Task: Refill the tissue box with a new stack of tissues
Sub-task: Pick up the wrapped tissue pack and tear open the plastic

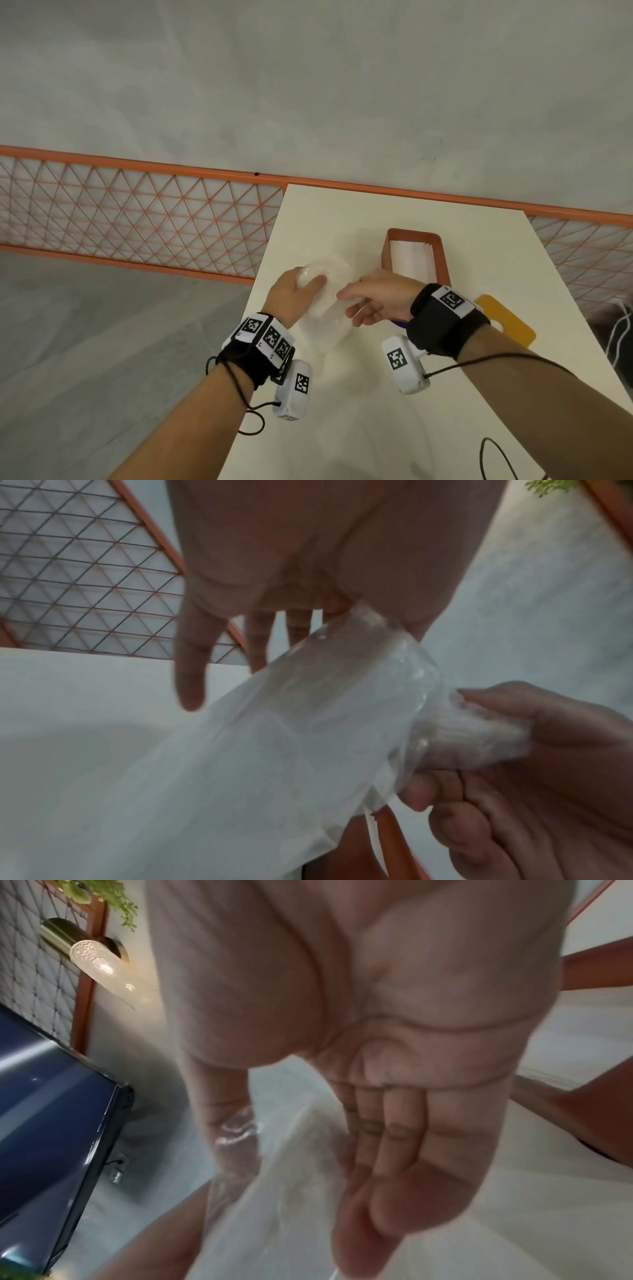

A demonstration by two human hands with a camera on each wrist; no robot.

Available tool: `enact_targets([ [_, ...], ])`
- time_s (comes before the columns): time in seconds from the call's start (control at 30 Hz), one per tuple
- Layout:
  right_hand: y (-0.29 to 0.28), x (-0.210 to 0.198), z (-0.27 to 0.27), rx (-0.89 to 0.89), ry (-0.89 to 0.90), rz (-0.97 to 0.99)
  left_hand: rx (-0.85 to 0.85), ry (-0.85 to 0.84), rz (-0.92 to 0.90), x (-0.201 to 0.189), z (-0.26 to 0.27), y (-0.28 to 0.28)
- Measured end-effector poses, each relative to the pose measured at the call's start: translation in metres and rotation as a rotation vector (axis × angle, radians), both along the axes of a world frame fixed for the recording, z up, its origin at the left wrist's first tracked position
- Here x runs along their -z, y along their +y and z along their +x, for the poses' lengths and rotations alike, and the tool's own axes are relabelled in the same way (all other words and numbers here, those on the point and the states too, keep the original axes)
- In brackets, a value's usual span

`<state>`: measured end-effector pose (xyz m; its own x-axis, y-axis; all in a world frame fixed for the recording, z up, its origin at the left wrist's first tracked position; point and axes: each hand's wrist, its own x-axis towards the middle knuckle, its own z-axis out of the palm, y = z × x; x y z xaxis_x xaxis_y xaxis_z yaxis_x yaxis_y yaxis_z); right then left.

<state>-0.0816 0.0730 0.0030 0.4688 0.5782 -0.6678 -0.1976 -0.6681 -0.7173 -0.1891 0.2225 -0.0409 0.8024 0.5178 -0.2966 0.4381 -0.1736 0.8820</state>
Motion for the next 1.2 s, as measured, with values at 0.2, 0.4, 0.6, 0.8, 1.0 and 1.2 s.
enact_targets([
  [0.2, 0.003, 0.003, 0.004, 0.055, -0.329, 0.085, -0.018, -0.18, 0.105, 0.001, 0.002, 0.0],
  [0.4, -0.006, 0.005, 0.003, -0.197, -0.895, 0.098, -0.078, -0.227, 0.116, 0.007, 0.008, 0.001],
  [0.6, -0.004, 0.022, -0.004, -0.509, -1.107, 0.293, -0.147, -0.312, 0.038, 0.008, 0.017, 0.009],
  [0.8, 0.004, 0.025, 0.003, -0.475, -1.156, 0.24, -0.094, -0.383, 0.092, 0.003, 0.013, 0.027],
  [1.0, 0.008, 0.02, 0.011, -0.443, -1.055, 0.135, 0.089, -0.338, 0.295, 0.009, 0.006, 0.031],
  [1.2, 0.013, 0.012, 0.015, -0.08, -0.966, 0.206, 0.176, -0.229, 0.288, 0.0, 0.002, 0.033],
])
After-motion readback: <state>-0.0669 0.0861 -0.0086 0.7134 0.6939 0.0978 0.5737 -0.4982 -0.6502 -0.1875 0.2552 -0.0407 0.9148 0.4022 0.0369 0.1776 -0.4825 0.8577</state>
